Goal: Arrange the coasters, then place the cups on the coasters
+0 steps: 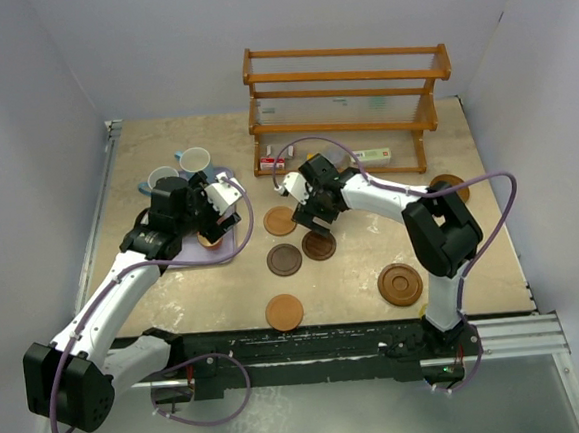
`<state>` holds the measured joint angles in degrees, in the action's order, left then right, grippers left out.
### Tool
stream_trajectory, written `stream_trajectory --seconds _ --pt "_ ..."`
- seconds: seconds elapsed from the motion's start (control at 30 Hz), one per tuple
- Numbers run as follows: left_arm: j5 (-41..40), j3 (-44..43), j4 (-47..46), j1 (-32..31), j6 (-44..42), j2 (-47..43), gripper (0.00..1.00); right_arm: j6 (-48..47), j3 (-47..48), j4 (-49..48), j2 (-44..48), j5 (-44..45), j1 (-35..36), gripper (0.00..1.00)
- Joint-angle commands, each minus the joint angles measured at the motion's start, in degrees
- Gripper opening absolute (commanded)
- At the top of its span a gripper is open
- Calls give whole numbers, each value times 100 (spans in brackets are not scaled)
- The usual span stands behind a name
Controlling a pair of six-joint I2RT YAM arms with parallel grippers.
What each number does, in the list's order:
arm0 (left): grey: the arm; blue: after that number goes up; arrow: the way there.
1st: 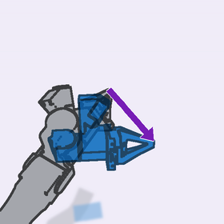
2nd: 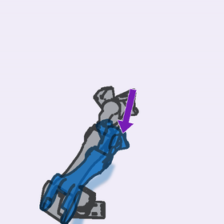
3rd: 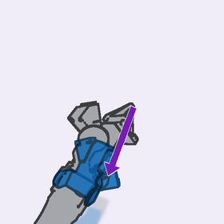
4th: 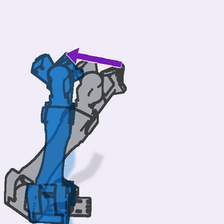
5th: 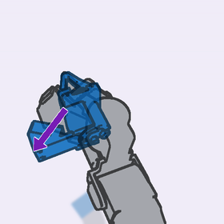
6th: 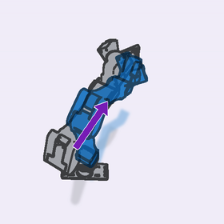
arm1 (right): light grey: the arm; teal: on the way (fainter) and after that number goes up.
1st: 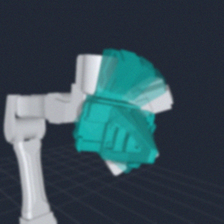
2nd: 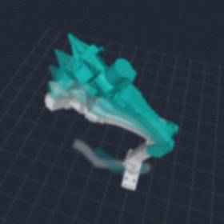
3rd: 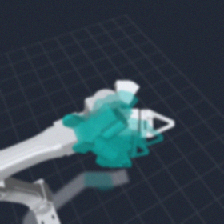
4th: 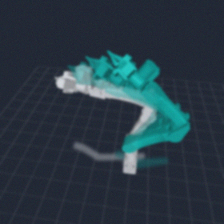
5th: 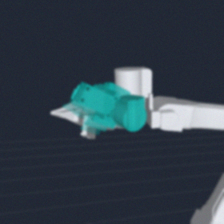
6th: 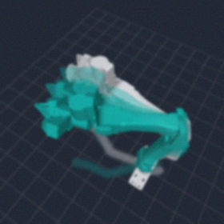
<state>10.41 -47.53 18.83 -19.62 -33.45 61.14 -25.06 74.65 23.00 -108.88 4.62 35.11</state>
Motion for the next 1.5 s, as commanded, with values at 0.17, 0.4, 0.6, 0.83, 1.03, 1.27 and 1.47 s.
stream_trajectory --seconds 0.17,0.4,0.6,0.83,1.03,1.27,1.47 --pt "100 -45 -253 50 154 -97 82 139 590 -175 -449 640 -141 91" --pt "103 -37 -244 55 140 -103 81 78 927 -116 -739 886 -205 91" --pt "150 -43 -257 58 127 -81 81 -18 1019 -210 -823 1057 -243 90" --pt "646 -37 -34 55 -144 29 81 6 1116 -50 -605 838 -266 91" --pt "1733 -147 727 -47 -1029 327 81 95 1006 420 217 22 -272 92" --pt "1724 -151 1561 -1259 -2131 615 81 338 563 1002 1473 -773 -360 92" --pt "1706 -151 2119 -2286 -2698 981 81 104 -320 1215 2632 -1195 -647 93"
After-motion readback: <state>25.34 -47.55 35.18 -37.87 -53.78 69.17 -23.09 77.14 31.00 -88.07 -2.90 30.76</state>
